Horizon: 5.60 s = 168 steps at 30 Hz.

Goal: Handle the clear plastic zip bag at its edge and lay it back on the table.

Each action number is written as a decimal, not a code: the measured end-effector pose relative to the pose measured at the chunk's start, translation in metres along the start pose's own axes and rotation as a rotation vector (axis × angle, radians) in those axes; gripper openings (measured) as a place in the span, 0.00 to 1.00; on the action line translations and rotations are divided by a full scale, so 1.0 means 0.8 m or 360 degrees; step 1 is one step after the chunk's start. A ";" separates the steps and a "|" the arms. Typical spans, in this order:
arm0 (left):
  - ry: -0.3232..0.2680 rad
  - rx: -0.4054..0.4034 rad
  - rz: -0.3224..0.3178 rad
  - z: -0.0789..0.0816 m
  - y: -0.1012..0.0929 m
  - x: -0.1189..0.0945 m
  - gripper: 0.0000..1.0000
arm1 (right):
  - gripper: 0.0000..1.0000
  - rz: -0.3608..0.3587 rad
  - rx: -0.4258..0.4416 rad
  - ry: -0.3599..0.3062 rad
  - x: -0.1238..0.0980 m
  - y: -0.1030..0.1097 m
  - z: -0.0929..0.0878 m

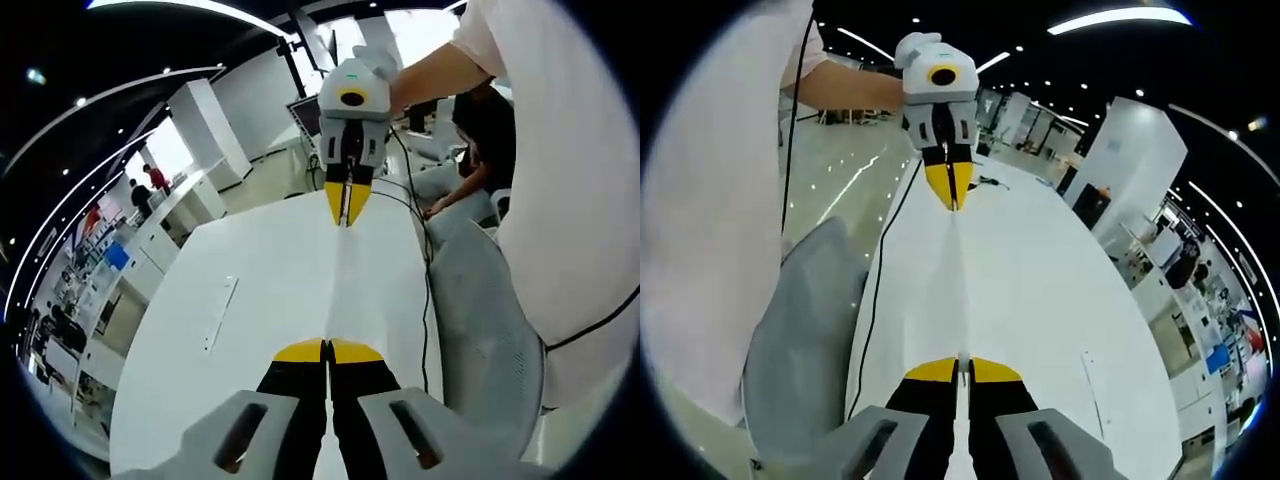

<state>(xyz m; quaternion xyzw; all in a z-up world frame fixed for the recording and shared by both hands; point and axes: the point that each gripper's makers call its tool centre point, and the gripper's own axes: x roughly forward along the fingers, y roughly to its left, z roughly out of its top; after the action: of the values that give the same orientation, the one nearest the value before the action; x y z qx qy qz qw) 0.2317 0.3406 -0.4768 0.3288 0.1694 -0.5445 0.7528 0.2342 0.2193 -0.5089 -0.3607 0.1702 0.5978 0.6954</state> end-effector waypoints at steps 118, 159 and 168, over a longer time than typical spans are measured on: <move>-0.0067 0.0153 -0.0056 0.019 -0.012 0.015 0.00 | 0.16 0.0091 0.0119 -0.0318 -0.007 0.005 0.076; -0.0108 0.0215 -0.0064 0.038 -0.016 0.010 0.00 | 0.13 0.0059 0.0078 -0.0317 0.003 -0.006 0.082; -0.0115 0.0220 -0.0065 0.040 -0.016 0.012 0.00 | 0.13 0.0066 0.0065 -0.0308 0.004 -0.002 0.081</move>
<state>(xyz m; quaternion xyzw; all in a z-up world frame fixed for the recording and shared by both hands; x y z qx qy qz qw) 0.2198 0.3099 -0.4635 0.3568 0.1108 -0.5816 0.7226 0.2242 0.2667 -0.4663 -0.2834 0.1217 0.6406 0.7032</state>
